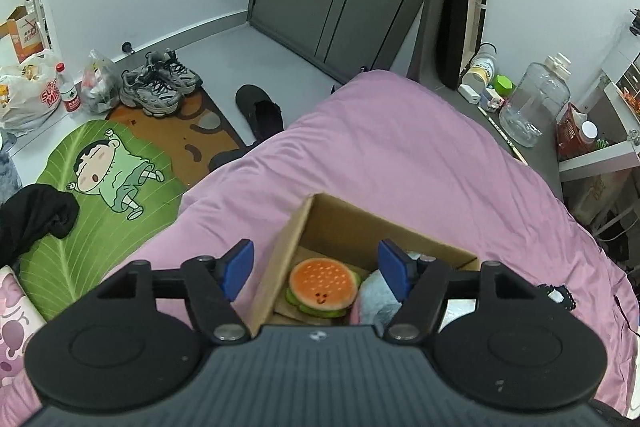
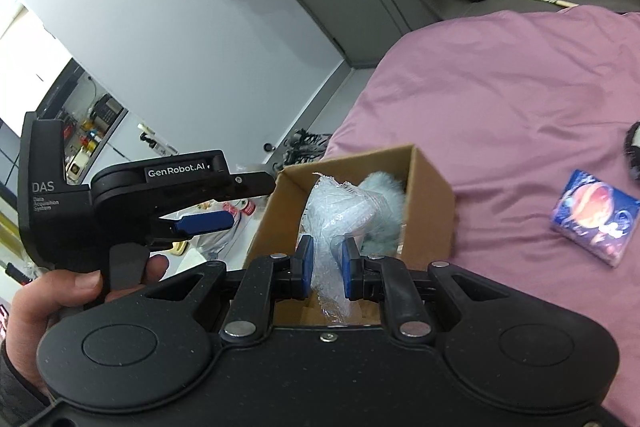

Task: Organize soft objects
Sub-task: 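Lower the plastic bag into the box and open the right gripper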

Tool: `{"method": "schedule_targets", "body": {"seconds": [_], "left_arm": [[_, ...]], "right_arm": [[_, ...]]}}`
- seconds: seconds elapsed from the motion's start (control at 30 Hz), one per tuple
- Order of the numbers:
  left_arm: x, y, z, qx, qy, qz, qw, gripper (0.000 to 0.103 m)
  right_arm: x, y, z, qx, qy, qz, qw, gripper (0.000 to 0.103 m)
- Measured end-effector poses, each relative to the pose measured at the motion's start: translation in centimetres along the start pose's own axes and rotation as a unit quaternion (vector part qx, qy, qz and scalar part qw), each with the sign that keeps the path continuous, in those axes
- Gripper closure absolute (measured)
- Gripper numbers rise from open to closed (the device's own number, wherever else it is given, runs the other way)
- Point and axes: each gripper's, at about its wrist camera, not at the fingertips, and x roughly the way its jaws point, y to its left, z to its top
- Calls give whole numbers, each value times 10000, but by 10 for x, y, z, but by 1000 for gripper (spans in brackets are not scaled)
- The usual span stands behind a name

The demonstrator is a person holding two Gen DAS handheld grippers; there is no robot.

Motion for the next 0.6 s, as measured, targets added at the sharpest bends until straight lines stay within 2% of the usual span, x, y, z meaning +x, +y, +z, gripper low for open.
{"method": "schedule_targets", "body": {"seconds": [0.1, 0.17, 0.23, 0.3, 0.53, 0.6], "left_arm": [[-6, 5, 0, 47, 0, 13, 10000, 36], [-11, 9, -1, 47, -5, 51, 10000, 36], [-17, 11, -2, 25, 20, 103, 9999, 36], [-25, 13, -4, 3, 10, 113, 9999, 36], [-61, 1, -15, 227, -94, 194, 9995, 33], [-70, -5, -20, 267, -121, 211, 9993, 32]], "right_arm": [[3, 5, -2, 120, 32, 90, 9999, 88], [4, 7, -1, 361, -44, 302, 9989, 88], [9, 13, -2, 404, -177, 451, 9980, 82], [18, 15, -6, 523, 44, 462, 9976, 76], [-4, 16, -17, 421, -44, 174, 9989, 72], [-18, 17, -16, 353, -115, 39, 9993, 59]]}}
